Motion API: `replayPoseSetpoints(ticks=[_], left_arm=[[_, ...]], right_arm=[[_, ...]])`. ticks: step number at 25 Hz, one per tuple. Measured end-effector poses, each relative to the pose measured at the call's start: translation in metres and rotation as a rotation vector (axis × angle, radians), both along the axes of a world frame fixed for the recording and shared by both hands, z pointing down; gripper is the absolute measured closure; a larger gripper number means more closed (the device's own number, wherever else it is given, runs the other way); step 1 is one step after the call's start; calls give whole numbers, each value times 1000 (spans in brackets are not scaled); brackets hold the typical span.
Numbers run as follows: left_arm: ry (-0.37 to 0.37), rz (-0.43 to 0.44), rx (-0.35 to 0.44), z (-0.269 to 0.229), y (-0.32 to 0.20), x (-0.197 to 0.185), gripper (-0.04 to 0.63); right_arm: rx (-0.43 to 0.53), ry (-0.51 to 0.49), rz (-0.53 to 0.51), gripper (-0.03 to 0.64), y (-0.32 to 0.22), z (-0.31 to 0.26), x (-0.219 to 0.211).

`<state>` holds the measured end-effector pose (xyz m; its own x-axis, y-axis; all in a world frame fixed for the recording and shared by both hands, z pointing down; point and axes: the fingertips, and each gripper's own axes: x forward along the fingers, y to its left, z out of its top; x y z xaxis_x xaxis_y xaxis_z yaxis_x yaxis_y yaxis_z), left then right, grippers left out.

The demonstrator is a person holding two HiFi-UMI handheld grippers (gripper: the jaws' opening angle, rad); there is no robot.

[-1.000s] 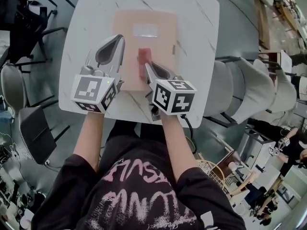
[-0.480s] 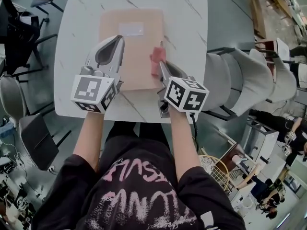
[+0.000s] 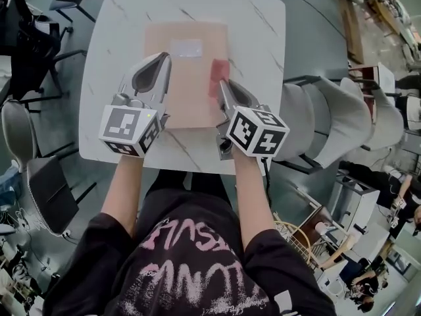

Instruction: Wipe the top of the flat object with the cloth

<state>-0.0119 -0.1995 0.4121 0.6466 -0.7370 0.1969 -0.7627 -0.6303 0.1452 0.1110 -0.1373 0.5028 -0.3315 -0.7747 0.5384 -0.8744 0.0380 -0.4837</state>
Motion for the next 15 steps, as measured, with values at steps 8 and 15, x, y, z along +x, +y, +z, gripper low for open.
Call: replayPoseSetpoints(ticks=[8, 15], left_arm=[[18, -56, 28, -23, 3, -23, 595], [28, -76, 45, -39, 9, -31, 594]], right_arm=[[104, 22, -49, 566, -14, -37, -13], [166, 35, -67, 566, -17, -62, -18]])
